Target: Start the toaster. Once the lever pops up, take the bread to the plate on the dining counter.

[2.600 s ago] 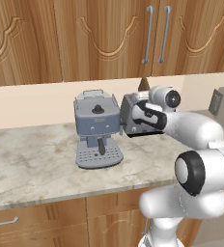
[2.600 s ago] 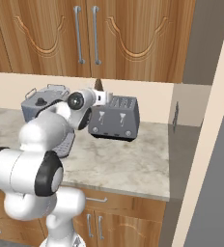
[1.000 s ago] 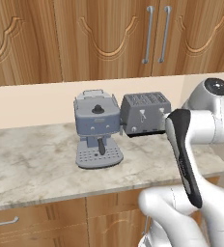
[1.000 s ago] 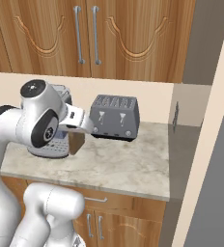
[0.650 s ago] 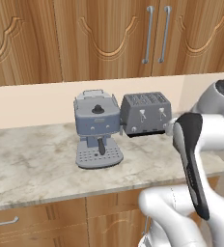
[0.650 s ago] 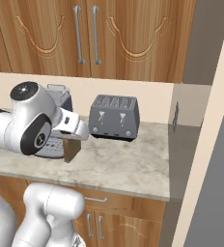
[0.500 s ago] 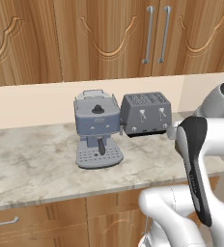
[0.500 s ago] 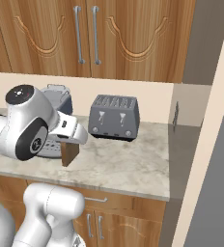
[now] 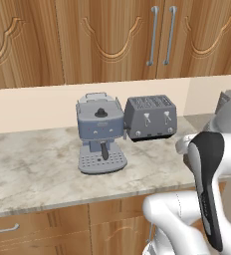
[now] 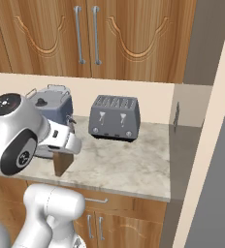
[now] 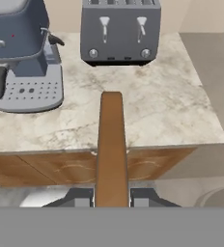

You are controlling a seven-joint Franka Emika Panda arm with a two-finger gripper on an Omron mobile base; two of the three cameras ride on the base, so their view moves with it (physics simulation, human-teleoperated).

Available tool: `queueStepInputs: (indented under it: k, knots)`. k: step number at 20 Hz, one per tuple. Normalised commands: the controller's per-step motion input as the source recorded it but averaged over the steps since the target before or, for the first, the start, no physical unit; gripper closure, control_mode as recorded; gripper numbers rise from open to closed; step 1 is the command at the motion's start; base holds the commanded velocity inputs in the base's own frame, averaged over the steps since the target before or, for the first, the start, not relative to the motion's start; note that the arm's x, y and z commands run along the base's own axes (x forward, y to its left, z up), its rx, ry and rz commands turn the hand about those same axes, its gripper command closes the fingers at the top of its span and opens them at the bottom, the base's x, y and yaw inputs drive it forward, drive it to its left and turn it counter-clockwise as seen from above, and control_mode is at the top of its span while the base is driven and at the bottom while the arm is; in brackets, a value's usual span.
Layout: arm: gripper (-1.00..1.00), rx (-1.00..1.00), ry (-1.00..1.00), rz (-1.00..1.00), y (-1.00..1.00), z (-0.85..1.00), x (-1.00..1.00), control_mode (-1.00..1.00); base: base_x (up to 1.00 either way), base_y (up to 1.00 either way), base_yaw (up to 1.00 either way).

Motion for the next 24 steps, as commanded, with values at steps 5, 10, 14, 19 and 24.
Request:
queueStepInputs:
  k: [5,10,14,19,24]
  knots:
    - [1.0,0.0,0.0,0.04,0.06,0.03,-0.26,-1.0,0.0,0.0,0.0]
    - [1.0,0.0,0.0,0.01,0.01,0.01,-0.05,1.0,-0.43,0.0,0.08]
    - [1.0,0.0,0.0,0.0,0.0,0.0,0.0,1.0,-0.8,0.04,0.46]
    - [1.0,0.0,0.0,0.0,0.0,0.0,0.0,1.0,-0.24,0.32,0.82]
    - [1.0,0.0,0.0,0.0,0.0,0.0,0.0,1.0,0.0,0.28,0.88]
